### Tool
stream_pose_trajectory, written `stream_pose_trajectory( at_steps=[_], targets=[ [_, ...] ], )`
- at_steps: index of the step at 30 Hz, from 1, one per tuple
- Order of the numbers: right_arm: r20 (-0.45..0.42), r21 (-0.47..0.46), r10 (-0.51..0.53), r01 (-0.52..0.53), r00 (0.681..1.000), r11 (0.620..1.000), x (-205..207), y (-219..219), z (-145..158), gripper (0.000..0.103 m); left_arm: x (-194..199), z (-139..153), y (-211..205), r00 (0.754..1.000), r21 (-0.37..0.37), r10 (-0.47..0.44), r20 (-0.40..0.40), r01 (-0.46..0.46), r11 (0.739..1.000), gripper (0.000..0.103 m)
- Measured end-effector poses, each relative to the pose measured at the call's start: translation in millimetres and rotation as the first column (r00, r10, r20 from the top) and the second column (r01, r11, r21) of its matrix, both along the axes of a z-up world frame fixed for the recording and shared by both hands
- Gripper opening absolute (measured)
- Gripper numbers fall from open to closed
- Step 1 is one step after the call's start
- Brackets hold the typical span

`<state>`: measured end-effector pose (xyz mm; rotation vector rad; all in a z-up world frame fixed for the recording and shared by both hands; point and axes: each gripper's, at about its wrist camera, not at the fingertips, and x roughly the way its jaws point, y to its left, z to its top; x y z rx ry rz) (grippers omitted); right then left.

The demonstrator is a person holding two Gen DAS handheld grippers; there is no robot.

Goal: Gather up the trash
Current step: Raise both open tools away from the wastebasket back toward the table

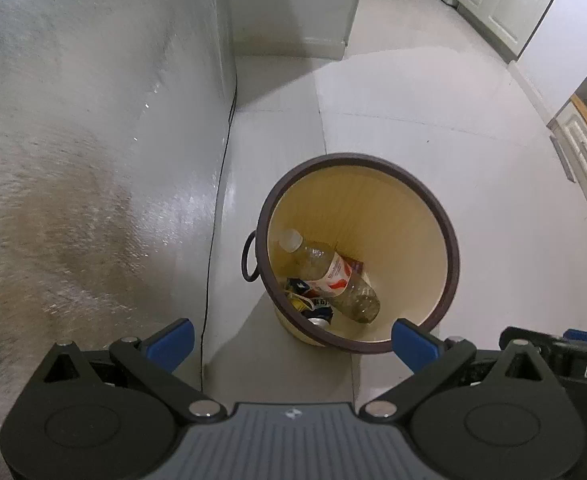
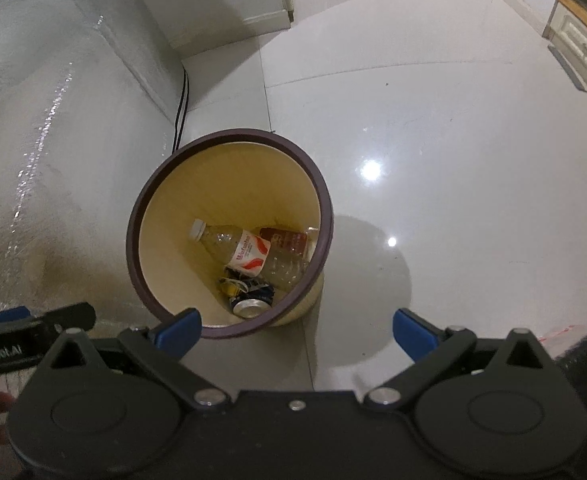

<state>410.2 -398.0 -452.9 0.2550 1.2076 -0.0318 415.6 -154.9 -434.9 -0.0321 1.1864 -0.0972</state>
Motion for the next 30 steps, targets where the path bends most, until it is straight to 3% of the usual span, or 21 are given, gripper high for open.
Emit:
stream_pose_trajectory(
  at_steps=[8,20,30],
  targets=[
    [0.065,-0.015,-0.031,0.032,0.997,0.999,-42,-9,39,0.103,-31,37,-1,0.999,-0.005,-0.016,0.043,0.016,1.0,0.103],
    [0.218,-0.051,-0.04,0.052,0.975,0.997,-103,-19,121,0.103,-86,106,-2,0.989,-0.027,-0.049,0.139,0.053,0.998,0.103],
    [0.341,-0.073,-0.06,0.09,0.938,0.993,-172,-29,193,0.103,-138,183,-19,0.956,-0.064,-0.115,0.27,0.137,0.988,0.103]
  ],
)
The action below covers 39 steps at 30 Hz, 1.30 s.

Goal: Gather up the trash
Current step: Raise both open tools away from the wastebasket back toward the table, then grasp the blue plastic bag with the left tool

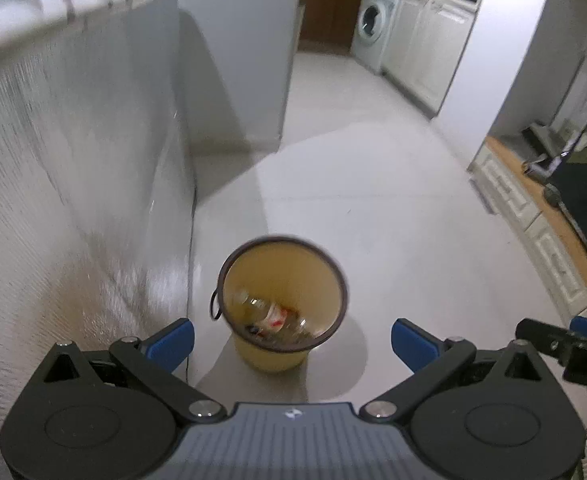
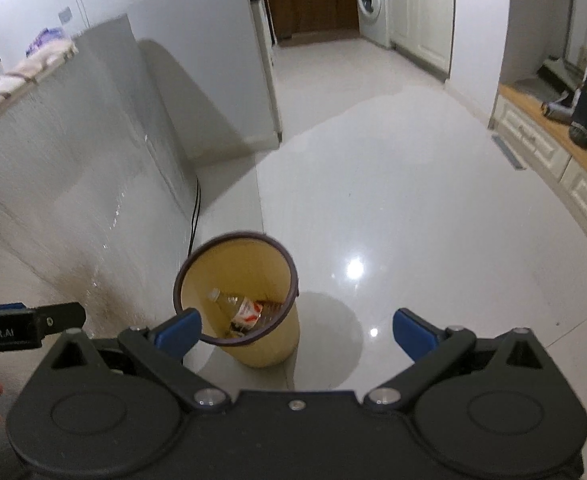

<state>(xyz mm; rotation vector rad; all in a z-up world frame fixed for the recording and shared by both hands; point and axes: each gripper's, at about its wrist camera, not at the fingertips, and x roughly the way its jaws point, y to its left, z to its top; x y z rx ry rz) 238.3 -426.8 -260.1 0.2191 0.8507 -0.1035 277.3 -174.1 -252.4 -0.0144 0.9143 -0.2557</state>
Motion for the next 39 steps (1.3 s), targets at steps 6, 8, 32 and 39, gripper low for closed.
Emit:
stream_pose_trajectory(
  at_steps=[6,8,32,39],
  targets=[
    [0.088,-0.037,-0.02,0.024,0.996,0.999,-40,-5,44,0.103,-32,54,-4,0.994,-0.023,-0.026,0.109,0.028,0.999,0.103],
    [0.122,-0.047,-0.033,0.039,0.992,0.998,-53,-6,61,0.103,-43,72,-5,0.989,-0.032,-0.033,0.141,0.038,0.999,0.103],
    [0.456,-0.063,0.081,-0.058,0.886,0.996,-92,81,194,0.103,-125,241,124,0.878,0.006,0.024,0.479,-0.03,1.0,0.103],
    [0.51,-0.051,0.118,-0.107,0.852,0.993,-82,125,212,0.103,-107,265,183,0.851,0.023,0.058,0.521,-0.082,0.996,0.103]
  ],
)
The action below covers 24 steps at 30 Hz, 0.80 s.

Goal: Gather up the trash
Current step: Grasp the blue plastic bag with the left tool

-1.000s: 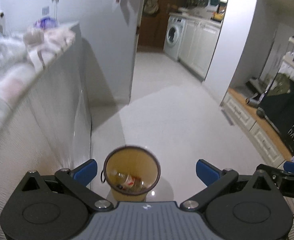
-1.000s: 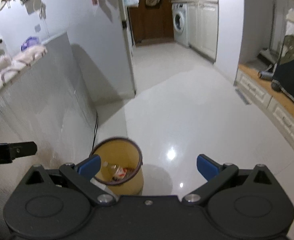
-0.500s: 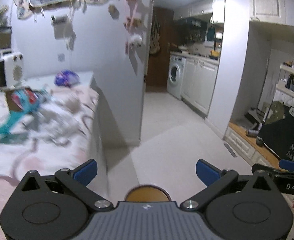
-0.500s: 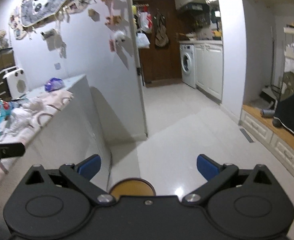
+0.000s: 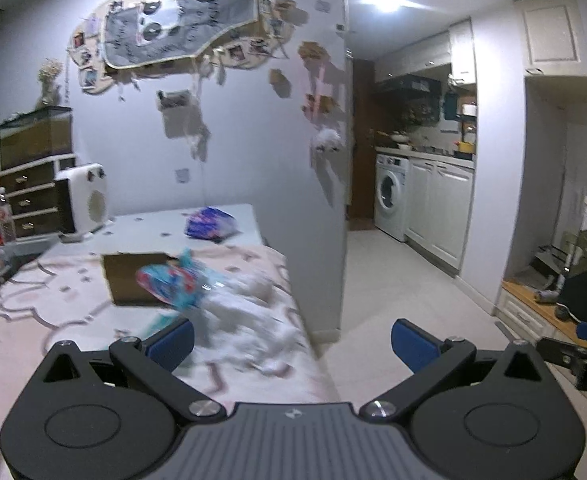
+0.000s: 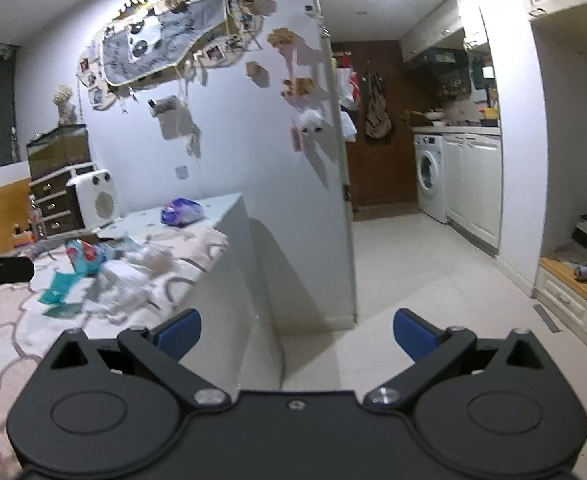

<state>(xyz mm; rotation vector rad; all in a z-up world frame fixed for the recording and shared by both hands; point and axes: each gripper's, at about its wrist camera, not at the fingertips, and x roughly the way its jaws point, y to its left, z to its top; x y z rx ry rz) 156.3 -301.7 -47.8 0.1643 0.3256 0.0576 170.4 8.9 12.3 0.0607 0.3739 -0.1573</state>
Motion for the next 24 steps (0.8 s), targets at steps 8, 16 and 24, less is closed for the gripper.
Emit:
stream_pose_trajectory(
  at_steps=[8,16,24],
  targets=[
    [0.007,0.005,0.056,-0.056,0.998,0.998,18,45,6,0.103,51,9,62,1.0,0.027,-0.017,-0.002,0.017,0.999,0.103],
    [-0.007,0.007,0.128,-0.128,0.992,0.992,42,77,5,0.103,117,-5,94,0.987,0.123,-0.151,-0.057,0.157,0.98,0.103],
    [-0.053,-0.003,0.18,-0.181,0.982,0.984,75,102,-5,0.103,181,-30,110,0.983,0.176,-0.158,-0.093,0.173,0.969,0.103]
  ],
)
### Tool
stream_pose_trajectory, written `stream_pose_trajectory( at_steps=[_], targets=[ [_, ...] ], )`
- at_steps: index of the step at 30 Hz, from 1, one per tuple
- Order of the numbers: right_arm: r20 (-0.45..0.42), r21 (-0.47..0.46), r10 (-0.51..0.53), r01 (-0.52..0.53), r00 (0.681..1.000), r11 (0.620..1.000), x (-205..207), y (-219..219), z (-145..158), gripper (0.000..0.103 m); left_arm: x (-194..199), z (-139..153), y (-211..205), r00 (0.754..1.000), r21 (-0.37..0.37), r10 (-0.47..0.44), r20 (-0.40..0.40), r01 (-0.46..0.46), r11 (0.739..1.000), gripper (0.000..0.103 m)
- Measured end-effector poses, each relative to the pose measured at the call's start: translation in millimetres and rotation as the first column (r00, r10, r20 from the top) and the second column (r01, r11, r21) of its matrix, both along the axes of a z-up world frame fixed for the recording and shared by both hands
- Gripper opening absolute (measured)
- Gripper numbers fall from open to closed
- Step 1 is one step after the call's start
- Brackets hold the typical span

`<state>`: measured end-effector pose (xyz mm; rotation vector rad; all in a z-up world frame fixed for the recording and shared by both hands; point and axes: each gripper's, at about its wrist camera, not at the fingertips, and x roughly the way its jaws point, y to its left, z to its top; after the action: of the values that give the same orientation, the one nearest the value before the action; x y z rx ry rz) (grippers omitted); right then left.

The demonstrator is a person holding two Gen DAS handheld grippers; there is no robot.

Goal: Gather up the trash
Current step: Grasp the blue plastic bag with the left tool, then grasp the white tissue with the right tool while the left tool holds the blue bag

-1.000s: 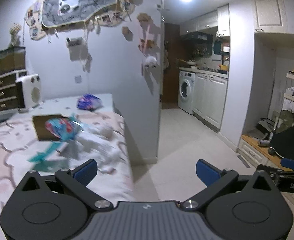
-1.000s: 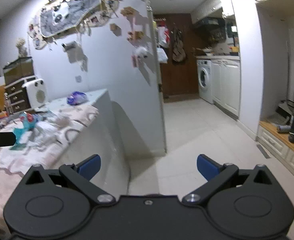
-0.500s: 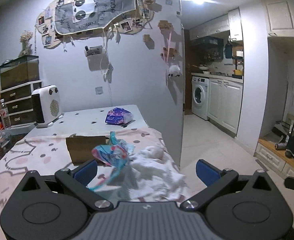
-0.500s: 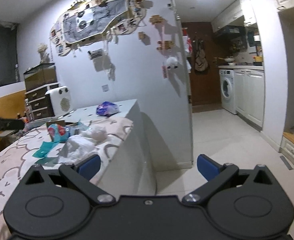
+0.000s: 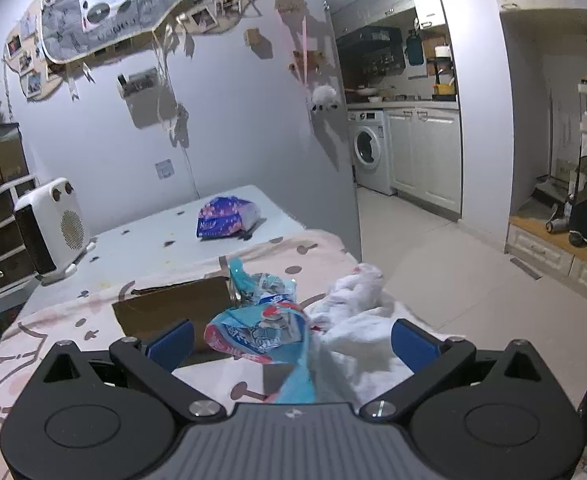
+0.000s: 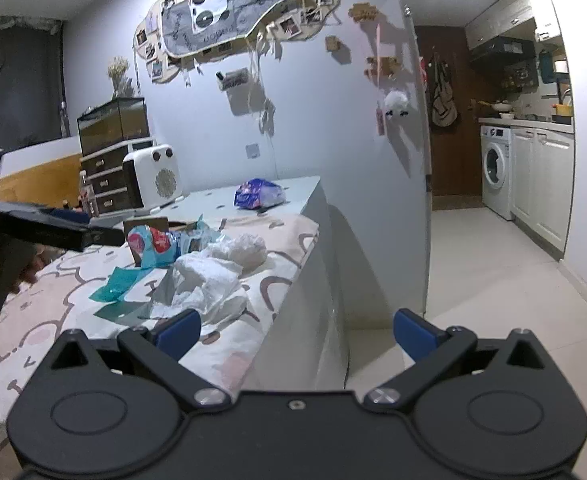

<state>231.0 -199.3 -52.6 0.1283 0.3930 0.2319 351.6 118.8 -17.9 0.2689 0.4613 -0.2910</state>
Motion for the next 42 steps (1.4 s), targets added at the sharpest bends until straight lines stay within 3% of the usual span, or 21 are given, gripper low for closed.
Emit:
stream_pose_trajectory(
  at_steps=[8,13,19,25,27,29,30,32,35,42],
  targets=[
    [-0.052,0.034,0.049,-0.048,0.997,0.998,44,24,-10,0.103,45,-23,-8,1.0,0.096,-0.028,0.007,0.027,0.995,0.103],
    [-0.057,-0.015,0.148,-0.149,0.987,0.989,77,56,-9,0.103,66,-31,3,0.999,0.001,0.033,-0.002,-0.033,0.999,0.102],
    [-0.085,-0.072,0.264,-0.27,0.961,0.96,122,99,-18,0.102,71,-40,8,0.998,-0.026,0.033,-0.053,-0.034,0.999,0.075],
    [-0.147,-0.144,0.329,-0.349,0.933,0.926,148,136,-35,0.084,64,-42,12,0.997,-0.056,0.042,-0.062,-0.046,0.997,0.045],
    [-0.168,-0.172,0.332,-0.359,0.928,0.917,150,144,-39,0.068,62,-42,12,0.996,-0.068,0.057,-0.068,-0.062,0.996,0.029],
    [-0.192,-0.189,0.329,-0.364,0.925,0.912,147,149,-42,0.041,58,-41,12,0.995,-0.085,0.071,-0.073,-0.077,0.993,0.016],
    [-0.188,-0.197,0.32,-0.354,0.929,0.914,144,149,-42,0.037,55,-40,12,0.994,-0.099,0.077,-0.08,-0.084,0.992,0.012],
    [-0.194,-0.183,0.331,-0.365,0.924,0.913,136,145,-41,0.013,48,-38,13,0.992,-0.12,0.086,-0.091,-0.097,0.988,0.01],
    [-0.2,-0.155,0.351,-0.383,0.915,0.911,115,134,-36,0.007,31,-34,13,0.992,-0.151,0.089,-0.085,-0.101,0.983,0.008],
    [-0.185,-0.092,0.429,-0.45,0.884,0.888,52,114,-23,0.007,-31,-21,11,0.992,-0.213,0.108,-0.059,-0.118,0.97,0.006]
  ],
)
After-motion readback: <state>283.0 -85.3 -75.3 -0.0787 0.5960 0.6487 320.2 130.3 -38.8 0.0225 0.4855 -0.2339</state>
